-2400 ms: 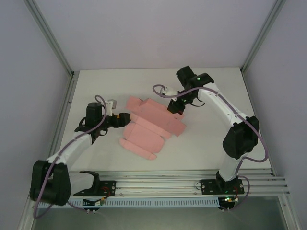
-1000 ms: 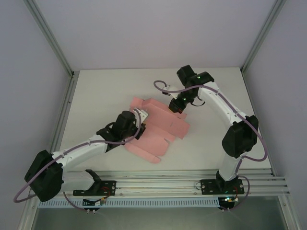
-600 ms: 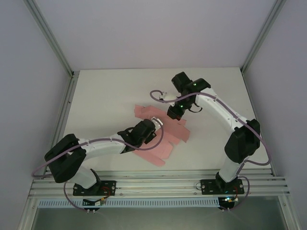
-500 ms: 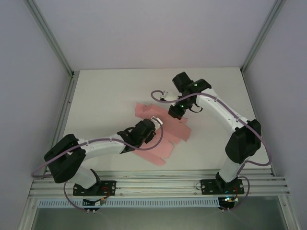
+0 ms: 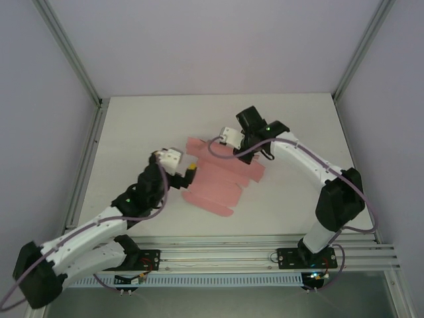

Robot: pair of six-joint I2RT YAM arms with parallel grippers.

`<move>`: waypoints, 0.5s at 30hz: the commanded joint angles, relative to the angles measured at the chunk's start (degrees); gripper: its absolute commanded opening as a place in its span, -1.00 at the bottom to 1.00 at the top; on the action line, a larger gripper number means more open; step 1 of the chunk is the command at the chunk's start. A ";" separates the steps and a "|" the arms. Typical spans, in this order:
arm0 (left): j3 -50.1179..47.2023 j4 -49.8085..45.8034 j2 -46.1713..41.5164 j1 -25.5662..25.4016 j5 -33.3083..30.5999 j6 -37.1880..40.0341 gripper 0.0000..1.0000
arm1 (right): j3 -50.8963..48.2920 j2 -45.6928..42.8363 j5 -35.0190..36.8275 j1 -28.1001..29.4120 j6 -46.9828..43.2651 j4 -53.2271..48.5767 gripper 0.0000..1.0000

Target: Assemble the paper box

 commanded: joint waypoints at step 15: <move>1.44 -7.73 -0.24 12.72 4.65 -18.82 1.00 | -29.24 -5.54 13.80 4.79 -29.87 62.31 -1.00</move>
